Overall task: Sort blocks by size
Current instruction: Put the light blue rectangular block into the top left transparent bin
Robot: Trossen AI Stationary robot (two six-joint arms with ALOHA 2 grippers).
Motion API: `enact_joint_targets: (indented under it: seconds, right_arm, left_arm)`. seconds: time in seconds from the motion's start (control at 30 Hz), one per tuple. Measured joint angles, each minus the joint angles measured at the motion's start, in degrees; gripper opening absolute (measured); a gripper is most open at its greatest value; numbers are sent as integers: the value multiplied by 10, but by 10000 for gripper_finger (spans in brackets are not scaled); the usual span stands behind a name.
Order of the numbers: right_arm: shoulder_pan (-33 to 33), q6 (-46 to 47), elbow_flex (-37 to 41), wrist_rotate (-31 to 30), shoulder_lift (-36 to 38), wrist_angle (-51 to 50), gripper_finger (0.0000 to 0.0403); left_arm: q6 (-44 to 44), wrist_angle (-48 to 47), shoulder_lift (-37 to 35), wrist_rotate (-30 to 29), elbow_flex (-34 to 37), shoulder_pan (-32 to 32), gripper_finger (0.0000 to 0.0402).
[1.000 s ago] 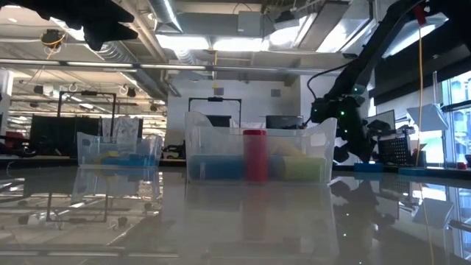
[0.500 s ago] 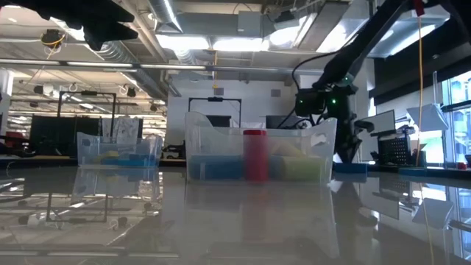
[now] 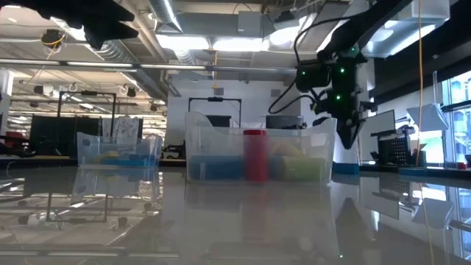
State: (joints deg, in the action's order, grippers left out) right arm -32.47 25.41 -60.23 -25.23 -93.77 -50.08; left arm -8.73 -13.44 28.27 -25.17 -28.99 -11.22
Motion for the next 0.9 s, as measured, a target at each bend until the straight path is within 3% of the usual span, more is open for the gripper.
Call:
enact_joint_targets:
  seconds: [0.13, 0.37, 0.5, 0.67, 0.9]
  right_arm:
    - [-1, 4, 0, 35, 7, -11, 33]
    - [-2, -3, 0, 43, -5, 8, 138]
    - [-2, -3, 0, 52, -18, 13, 172]
    - [-2, -4, 0, 72, -46, 30, 171]
    - [-2, -14, 0, 69, -90, 41, 133]
  left_arm:
    - [0, 6, 0, 0, 0, 0, 198]
    - [0, 6, 0, 0, 0, 0, 198]
    - [1, 5, 0, 0, 0, 0, 198]
    - [2, 5, 0, 0, 0, 0, 198]
    - [2, 5, 0, 0, 0, 0, 198]
